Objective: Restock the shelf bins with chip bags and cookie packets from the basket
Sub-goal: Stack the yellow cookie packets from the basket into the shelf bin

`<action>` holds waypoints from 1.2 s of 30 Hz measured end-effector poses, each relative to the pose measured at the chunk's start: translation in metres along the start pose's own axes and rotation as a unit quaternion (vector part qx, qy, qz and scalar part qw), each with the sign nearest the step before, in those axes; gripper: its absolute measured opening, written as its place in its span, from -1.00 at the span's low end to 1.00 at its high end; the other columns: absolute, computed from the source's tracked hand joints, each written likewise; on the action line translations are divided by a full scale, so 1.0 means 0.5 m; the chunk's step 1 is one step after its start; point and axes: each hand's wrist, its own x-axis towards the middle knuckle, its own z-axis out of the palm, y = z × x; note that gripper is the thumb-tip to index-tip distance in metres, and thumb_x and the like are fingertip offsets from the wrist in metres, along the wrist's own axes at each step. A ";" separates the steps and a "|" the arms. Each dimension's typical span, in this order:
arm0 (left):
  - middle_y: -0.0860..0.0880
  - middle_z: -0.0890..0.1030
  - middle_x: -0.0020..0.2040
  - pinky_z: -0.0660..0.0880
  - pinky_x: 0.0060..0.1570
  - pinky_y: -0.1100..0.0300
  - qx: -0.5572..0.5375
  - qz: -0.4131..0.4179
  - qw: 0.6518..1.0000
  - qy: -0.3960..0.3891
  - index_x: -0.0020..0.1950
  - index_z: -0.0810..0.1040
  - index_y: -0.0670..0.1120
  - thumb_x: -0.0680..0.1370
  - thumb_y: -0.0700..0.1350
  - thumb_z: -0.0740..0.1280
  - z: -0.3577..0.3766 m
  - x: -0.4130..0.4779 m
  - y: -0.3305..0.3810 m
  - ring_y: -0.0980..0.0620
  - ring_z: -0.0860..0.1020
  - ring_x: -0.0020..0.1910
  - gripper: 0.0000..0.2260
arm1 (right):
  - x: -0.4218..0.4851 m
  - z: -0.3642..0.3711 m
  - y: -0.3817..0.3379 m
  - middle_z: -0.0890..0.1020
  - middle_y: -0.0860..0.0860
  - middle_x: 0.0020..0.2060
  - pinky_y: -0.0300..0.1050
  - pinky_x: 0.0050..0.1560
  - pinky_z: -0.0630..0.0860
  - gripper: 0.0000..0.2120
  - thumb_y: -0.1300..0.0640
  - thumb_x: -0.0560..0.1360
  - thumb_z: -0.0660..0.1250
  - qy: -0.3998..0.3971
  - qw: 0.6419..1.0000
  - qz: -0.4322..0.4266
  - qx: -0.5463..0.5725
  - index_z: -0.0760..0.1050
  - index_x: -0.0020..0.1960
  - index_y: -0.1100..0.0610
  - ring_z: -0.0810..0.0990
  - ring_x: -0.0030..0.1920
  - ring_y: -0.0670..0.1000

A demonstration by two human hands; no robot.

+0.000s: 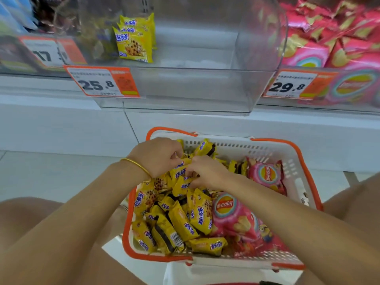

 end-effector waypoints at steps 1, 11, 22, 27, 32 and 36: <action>0.04 0.56 0.11 0.49 0.05 0.10 -0.009 0.001 1.000 -0.011 0.21 0.51 0.04 0.58 0.04 0.23 -0.001 0.001 -0.001 0.07 0.50 0.03 -0.76 | -0.003 -0.014 0.003 0.46 -0.01 0.01 -0.08 -0.04 0.39 -0.64 -0.10 0.44 0.39 0.012 1.000 -0.006 0.006 0.52 0.18 0.04 0.43 0.07 0.02; 0.01 0.57 -0.08 0.50 -0.05 0.16 -0.275 -0.009 0.961 0.034 0.02 0.46 0.02 0.52 -0.08 0.36 -0.031 0.005 0.001 0.00 0.55 -0.06 -0.88 | -0.061 -0.168 0.007 0.62 0.00 -0.03 -0.36 -0.02 0.47 -0.83 0.17 0.50 0.37 0.072 0.920 0.010 0.384 0.53 0.09 0.11 0.58 -0.07 -0.14; -0.04 0.63 -0.19 0.58 -0.28 0.28 -0.507 0.039 0.848 0.151 -0.03 0.56 -0.09 0.45 -0.09 0.33 -0.187 -0.073 0.011 0.12 0.58 -0.25 -0.86 | -0.165 -0.341 -0.088 0.66 0.02 -0.23 -0.24 -0.36 0.60 -0.65 0.11 0.20 0.46 0.129 0.846 -0.010 0.518 0.54 -0.03 0.16 0.63 -0.32 -0.08; -0.03 0.62 -0.22 0.47 -0.33 0.28 -0.427 0.023 0.782 0.453 -0.09 0.50 -0.05 0.52 -0.22 0.27 -0.275 -0.057 -0.046 0.13 0.55 -0.33 -0.92 | -0.086 -0.525 -0.109 0.62 -0.02 -0.38 -0.23 -0.44 0.57 -0.73 0.11 0.27 0.46 0.199 0.862 -0.021 0.466 0.50 -0.07 0.11 0.56 -0.44 -0.10; -0.03 0.55 -0.26 0.43 0.02 -0.05 -0.064 -0.056 0.906 0.415 -0.25 0.51 -0.09 0.52 0.08 0.08 -0.231 -0.013 -0.111 -0.14 0.52 -0.16 -0.66 | 0.146 -0.511 -0.103 0.49 0.08 -0.21 -0.10 -0.40 0.59 -0.61 0.31 0.38 0.47 0.174 0.912 0.061 0.367 0.37 0.09 0.09 0.53 -0.52 -0.07; -0.01 0.58 -0.26 0.30 0.22 -0.21 0.012 -0.095 0.924 0.370 -0.25 0.52 -0.03 0.54 0.17 -0.11 -0.213 -0.006 -0.116 -0.11 0.52 -0.13 -0.51 | 0.279 -0.471 -0.110 0.48 0.14 -0.09 -0.04 -0.43 0.57 -0.66 0.27 0.37 0.50 0.185 0.954 0.062 0.228 0.35 -0.05 0.08 0.52 -0.49 0.00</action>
